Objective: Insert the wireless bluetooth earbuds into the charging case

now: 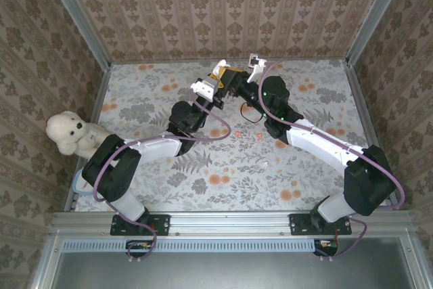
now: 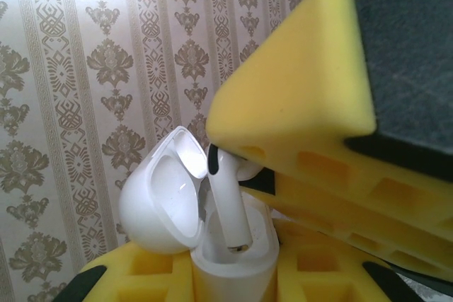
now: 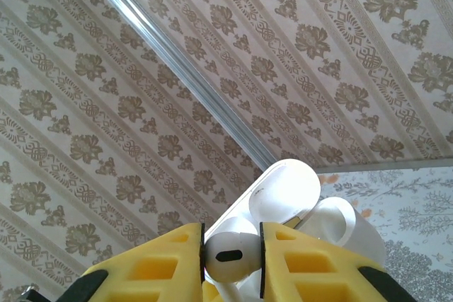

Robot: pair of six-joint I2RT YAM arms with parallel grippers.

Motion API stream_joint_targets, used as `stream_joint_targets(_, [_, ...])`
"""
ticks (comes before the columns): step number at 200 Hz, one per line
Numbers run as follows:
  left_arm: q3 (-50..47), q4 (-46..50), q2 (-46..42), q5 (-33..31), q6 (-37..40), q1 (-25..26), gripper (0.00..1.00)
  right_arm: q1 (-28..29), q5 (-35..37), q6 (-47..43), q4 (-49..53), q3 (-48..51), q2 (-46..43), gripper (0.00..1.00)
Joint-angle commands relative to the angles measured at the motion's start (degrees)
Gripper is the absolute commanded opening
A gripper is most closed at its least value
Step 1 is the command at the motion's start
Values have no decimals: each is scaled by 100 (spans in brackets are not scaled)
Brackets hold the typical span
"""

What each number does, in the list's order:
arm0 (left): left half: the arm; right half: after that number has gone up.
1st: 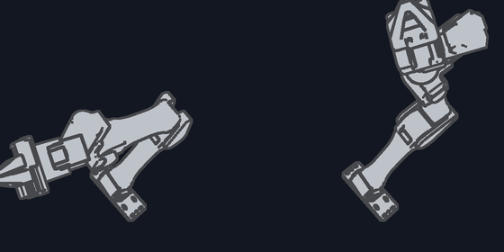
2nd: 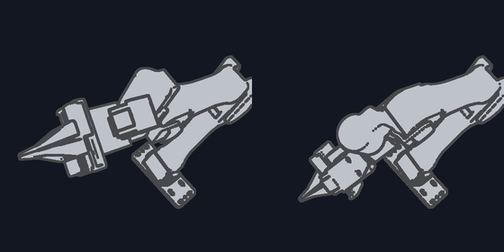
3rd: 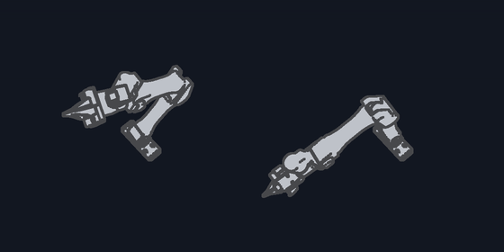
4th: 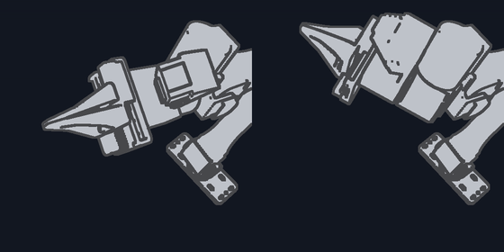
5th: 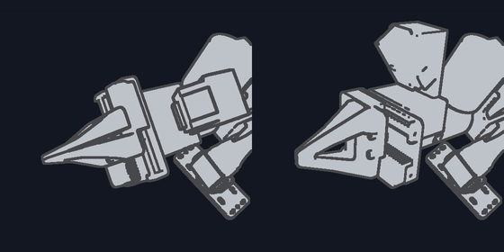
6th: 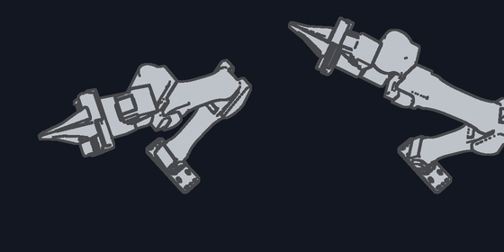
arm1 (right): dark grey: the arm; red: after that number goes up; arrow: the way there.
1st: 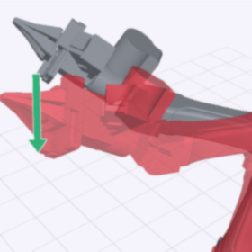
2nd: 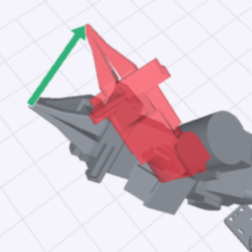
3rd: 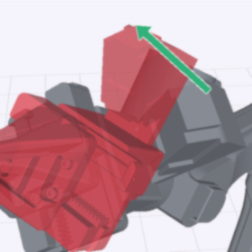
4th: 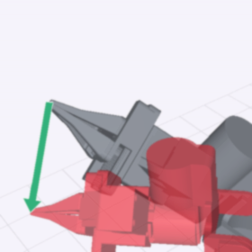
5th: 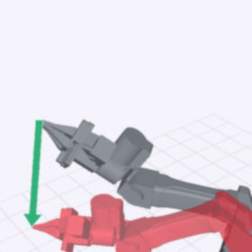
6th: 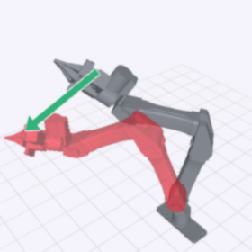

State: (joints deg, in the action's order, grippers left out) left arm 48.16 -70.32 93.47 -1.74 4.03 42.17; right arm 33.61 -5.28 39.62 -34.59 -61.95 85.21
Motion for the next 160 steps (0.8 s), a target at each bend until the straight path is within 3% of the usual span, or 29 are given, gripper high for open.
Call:
stream_joint_targets(1, [98, -123, -214, 143, -92, 29, 0, -25, -206, -72, -101, -204, 115, 24])
stream_joint_targets(94, [108, -113, -218, 278, -104, 52, 0, -16, -400, -639, 289, -300, 199, 23])
stream_joint_targets(160, [-14, -272, -263, 740, -153, 46, 0, -12, -395, -994, 521, -211, 137, 23])
